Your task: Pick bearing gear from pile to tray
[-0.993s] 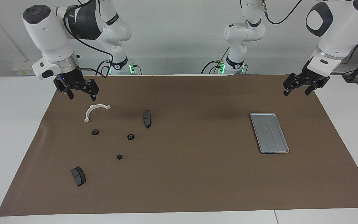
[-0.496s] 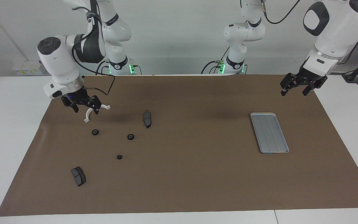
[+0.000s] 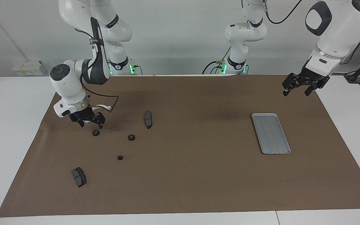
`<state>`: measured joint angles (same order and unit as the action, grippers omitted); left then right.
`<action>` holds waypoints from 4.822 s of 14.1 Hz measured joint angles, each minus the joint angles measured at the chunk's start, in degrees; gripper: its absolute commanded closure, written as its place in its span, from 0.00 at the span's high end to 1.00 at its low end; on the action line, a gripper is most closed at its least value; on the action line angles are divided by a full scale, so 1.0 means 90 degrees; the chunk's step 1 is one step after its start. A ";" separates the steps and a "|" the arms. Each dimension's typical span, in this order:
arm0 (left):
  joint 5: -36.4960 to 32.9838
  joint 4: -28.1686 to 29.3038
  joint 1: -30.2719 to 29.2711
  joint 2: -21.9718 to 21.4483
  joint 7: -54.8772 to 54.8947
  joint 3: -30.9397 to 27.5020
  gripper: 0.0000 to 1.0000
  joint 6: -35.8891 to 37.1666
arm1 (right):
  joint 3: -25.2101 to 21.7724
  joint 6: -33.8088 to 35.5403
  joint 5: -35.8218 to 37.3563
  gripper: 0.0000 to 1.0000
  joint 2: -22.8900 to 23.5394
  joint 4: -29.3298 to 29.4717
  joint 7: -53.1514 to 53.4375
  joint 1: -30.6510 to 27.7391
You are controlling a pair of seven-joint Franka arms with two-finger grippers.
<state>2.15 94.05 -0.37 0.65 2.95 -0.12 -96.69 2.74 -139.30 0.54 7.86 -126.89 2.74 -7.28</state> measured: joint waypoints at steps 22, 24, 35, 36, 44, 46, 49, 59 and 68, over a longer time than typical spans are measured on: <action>0.0000 0.0209 -0.0016 0.0116 -0.0089 -0.0049 1.00 -0.0696 | 0.0160 0.0238 -0.0024 0.05 0.0092 0.0403 0.1546 0.0971; 0.0000 0.0248 -0.0021 0.0115 -0.0090 -0.0056 1.00 -0.0692 | 0.0183 0.0247 -0.0024 0.06 0.0102 0.0570 0.2369 0.1525; 0.0000 0.0361 -0.0011 0.0115 -0.0090 -0.0028 1.00 -0.0687 | 0.0205 0.0729 0.0016 0.06 0.1603 0.2882 0.5726 0.4014; 0.0000 0.0365 -0.0011 0.0115 -0.0091 -0.0027 1.00 -0.0687 | 0.0202 0.0869 0.0106 0.06 0.1924 0.3275 0.6010 0.4203; 0.0000 0.0491 -0.0004 0.0121 -0.0228 -0.0008 1.00 -0.0686 | 0.0197 0.1015 0.0409 0.51 0.3029 0.4357 0.6734 0.4747; 0.0000 0.0515 0.0030 0.0154 -0.0379 0.0017 1.00 -0.0689 | 0.0195 0.1100 0.0409 0.81 0.3029 0.4355 0.6760 0.4777; 0.0000 0.0522 0.0325 0.0333 -0.0788 0.0034 1.00 -0.0729 | 0.0156 0.1110 0.0410 0.88 0.3028 0.4357 0.6764 0.4777; 0.0001 0.0552 0.1997 0.1406 -0.2794 0.0084 1.00 -0.2114 | 0.0036 0.1211 0.0485 1.00 0.1448 0.3009 0.5222 0.3355; 0.0001 0.0566 0.3331 0.2197 -0.4653 0.0090 1.00 -0.3258 | 0.0037 0.0190 0.0482 1.00 0.1209 0.1782 0.2952 0.1937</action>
<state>2.16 99.15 29.61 20.42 -38.92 0.68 -126.01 3.07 -137.60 4.88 18.74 -110.86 29.31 10.16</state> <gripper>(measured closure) 0.000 0.000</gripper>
